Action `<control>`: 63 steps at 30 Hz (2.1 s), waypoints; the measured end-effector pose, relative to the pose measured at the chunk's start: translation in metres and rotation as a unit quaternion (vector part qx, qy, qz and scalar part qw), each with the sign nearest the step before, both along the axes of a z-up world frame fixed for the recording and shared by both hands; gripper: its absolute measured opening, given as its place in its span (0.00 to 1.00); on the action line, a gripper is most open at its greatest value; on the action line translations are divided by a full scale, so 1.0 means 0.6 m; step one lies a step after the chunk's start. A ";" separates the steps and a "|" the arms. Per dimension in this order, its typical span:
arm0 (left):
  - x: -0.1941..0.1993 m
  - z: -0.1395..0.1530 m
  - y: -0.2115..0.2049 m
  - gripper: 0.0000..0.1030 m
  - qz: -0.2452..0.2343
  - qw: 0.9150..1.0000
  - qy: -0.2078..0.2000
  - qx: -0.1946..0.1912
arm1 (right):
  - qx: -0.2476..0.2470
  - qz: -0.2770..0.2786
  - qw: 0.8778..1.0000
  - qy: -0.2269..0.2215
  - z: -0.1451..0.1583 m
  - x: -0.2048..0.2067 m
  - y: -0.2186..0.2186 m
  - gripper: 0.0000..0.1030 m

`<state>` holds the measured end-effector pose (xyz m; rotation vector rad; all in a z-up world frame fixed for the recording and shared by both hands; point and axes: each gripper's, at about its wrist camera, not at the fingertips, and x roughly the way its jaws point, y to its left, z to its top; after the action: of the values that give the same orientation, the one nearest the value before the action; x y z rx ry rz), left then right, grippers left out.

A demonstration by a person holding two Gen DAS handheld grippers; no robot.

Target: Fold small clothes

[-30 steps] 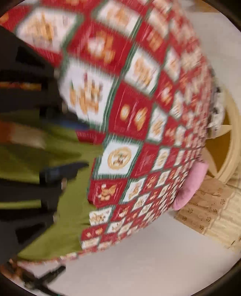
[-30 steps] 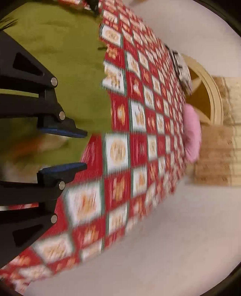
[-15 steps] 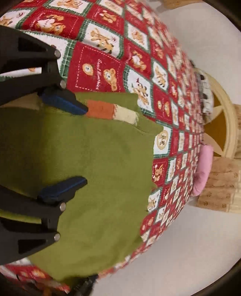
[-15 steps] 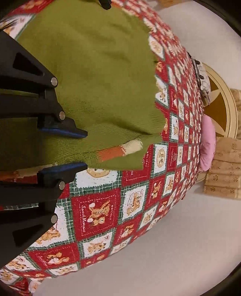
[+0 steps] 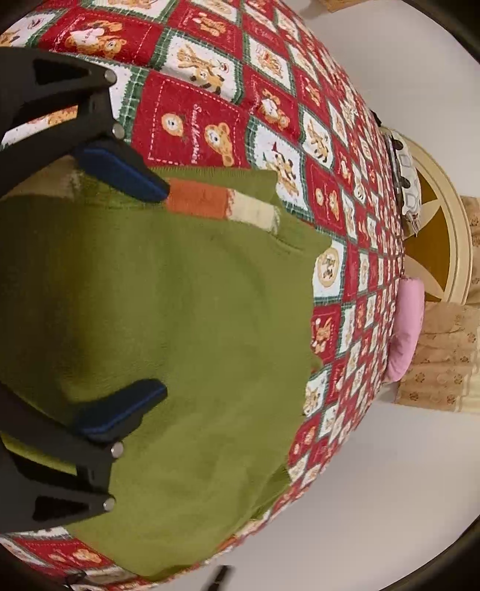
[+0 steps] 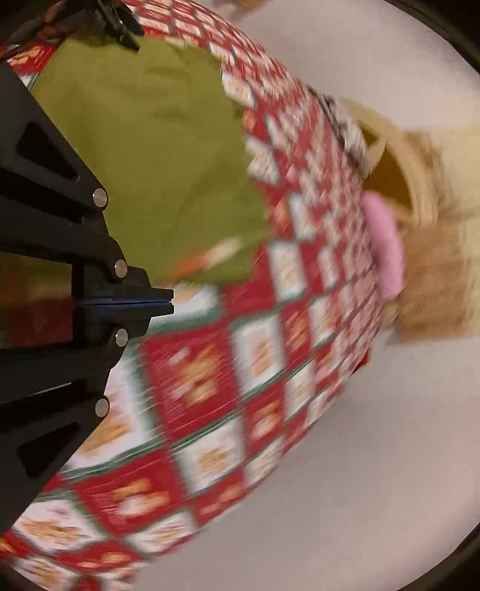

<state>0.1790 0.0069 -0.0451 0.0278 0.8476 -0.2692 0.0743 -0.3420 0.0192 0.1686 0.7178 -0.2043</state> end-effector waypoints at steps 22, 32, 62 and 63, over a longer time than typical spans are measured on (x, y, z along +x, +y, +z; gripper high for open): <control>0.002 -0.002 0.006 1.00 -0.001 1.000 0.002 -0.014 | 0.015 -0.036 0.999 0.024 -0.029 0.011 -0.006 0.00; 0.002 -0.001 0.006 1.00 0.000 1.000 0.002 -0.016 | -0.013 -0.009 1.000 0.024 -0.087 -0.062 0.047 0.00; -0.071 0.002 0.051 1.00 0.104 0.983 0.024 -0.149 | 0.044 0.039 0.997 -0.052 -0.005 -0.094 0.131 0.01; -0.072 0.002 0.053 1.00 0.105 0.982 0.022 -0.153 | 0.054 0.064 0.995 -0.050 -0.003 -0.087 0.161 0.01</control>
<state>0.1355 0.0388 -0.0442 -0.3552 0.8381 -0.1987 0.0224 -0.2454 0.0174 0.2335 0.6370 -0.0353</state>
